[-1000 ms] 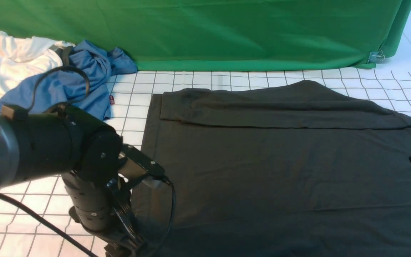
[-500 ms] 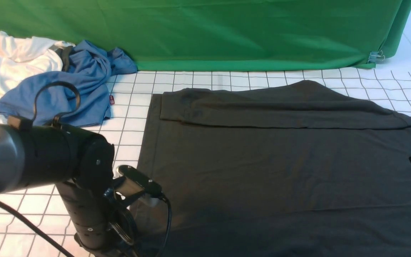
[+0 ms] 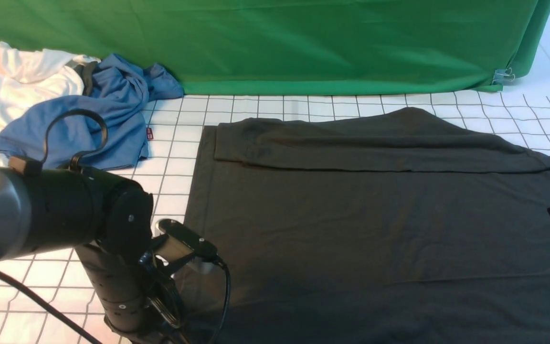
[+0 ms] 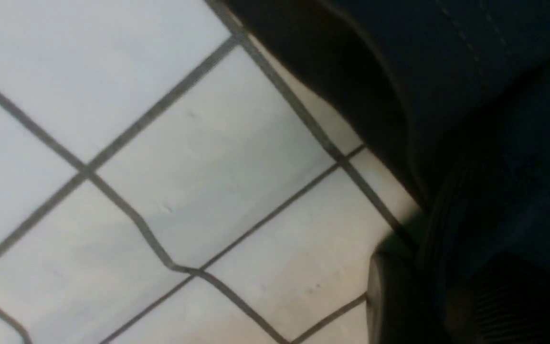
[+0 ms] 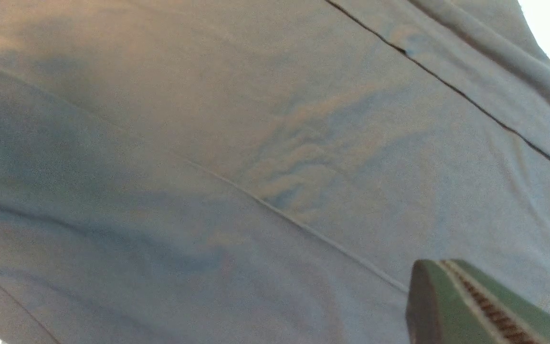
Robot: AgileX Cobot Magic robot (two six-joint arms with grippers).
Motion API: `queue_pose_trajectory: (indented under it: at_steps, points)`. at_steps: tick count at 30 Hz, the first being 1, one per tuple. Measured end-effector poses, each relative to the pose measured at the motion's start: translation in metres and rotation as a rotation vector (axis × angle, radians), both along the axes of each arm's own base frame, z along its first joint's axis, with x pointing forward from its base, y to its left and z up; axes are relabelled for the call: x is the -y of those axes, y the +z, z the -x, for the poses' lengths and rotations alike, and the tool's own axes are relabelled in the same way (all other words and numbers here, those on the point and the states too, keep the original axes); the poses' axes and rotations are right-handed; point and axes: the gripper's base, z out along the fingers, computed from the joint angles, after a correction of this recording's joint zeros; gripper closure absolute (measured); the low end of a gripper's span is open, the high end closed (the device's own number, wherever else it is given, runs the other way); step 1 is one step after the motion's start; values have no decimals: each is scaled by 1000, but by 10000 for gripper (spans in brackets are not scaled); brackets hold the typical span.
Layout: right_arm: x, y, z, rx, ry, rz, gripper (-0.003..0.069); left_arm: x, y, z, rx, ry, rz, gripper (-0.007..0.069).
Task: Fold a long-sleeved shirt over a white checkered tablecloth.
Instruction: 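Grasp the left edge of the dark T-shirt lying flat on the table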
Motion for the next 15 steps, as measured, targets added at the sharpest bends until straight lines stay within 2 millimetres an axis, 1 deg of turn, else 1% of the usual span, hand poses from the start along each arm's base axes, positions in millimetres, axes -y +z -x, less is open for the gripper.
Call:
queue_pose_trajectory:
  at_steps: [4,6,10,13,15]
  points:
    - [0,0,0,0,0,0,637,-2,3,-1,31,-2,-10,404]
    - [0,0,0,2,0,1,637,-2,3,-2,36,0,-9,374]
    - [0,0,0,2,0,1,637,-1,4,-3,50,0,-5,342]
    - [0,0,0,2,0,1,637,-1,4,-3,57,1,-2,340]
    - [0,0,0,2,0,1,637,-1,4,-3,58,1,-2,354]
